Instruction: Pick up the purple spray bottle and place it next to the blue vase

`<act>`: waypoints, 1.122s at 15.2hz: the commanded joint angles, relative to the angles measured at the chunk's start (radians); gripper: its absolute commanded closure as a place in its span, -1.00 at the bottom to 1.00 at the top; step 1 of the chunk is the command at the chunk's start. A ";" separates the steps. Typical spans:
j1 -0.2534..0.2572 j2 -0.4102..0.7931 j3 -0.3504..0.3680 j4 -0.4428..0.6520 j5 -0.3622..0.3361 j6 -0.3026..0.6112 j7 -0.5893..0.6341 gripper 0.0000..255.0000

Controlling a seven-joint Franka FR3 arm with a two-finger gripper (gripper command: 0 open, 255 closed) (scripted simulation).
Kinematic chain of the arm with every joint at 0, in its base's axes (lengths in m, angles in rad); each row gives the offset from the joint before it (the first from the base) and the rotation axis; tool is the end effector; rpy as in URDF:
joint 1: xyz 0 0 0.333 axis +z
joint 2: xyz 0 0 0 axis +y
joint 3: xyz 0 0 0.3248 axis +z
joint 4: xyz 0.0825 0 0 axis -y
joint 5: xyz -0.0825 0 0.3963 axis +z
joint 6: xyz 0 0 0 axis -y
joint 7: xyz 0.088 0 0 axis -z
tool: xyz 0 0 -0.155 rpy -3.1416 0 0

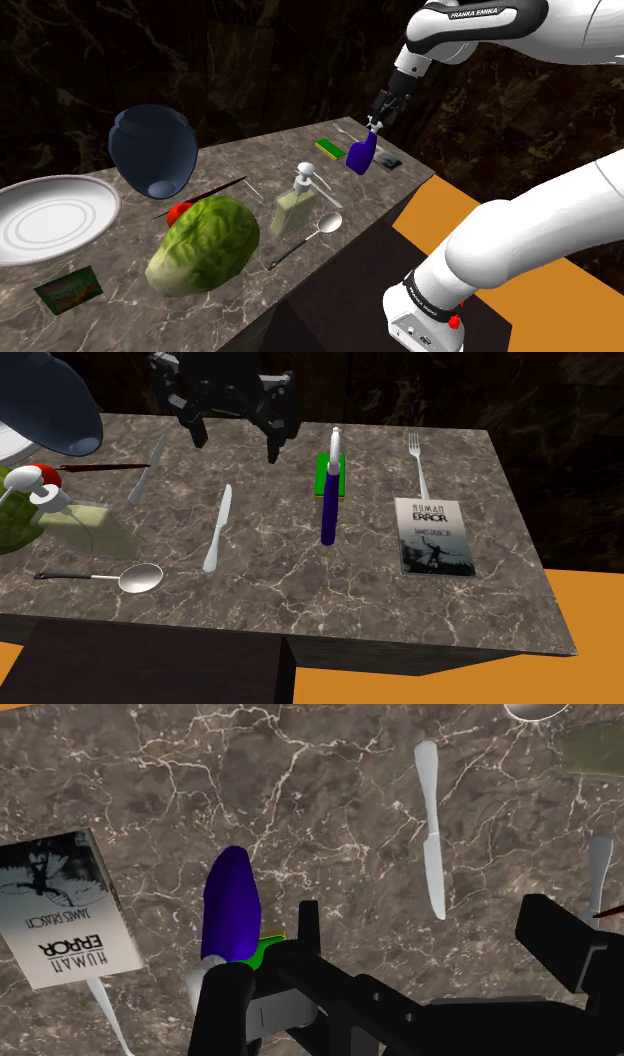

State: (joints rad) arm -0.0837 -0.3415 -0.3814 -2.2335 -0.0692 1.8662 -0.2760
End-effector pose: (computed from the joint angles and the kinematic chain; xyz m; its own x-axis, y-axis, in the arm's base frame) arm 0.4033 -0.2182 0.4505 0.9894 -0.1427 -0.0284 -0.1444 -0.9870 -0.0701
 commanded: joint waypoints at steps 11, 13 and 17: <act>-0.045 0.377 -0.134 0.274 0.097 0.093 -0.264 -1.00; -0.046 0.384 -0.134 0.254 0.101 0.119 -0.266 -1.00; -0.047 0.401 -0.134 0.217 0.111 0.170 -0.274 -1.00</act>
State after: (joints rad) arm -0.1314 0.0542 -0.5162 -2.0075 0.0392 2.0224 -0.5496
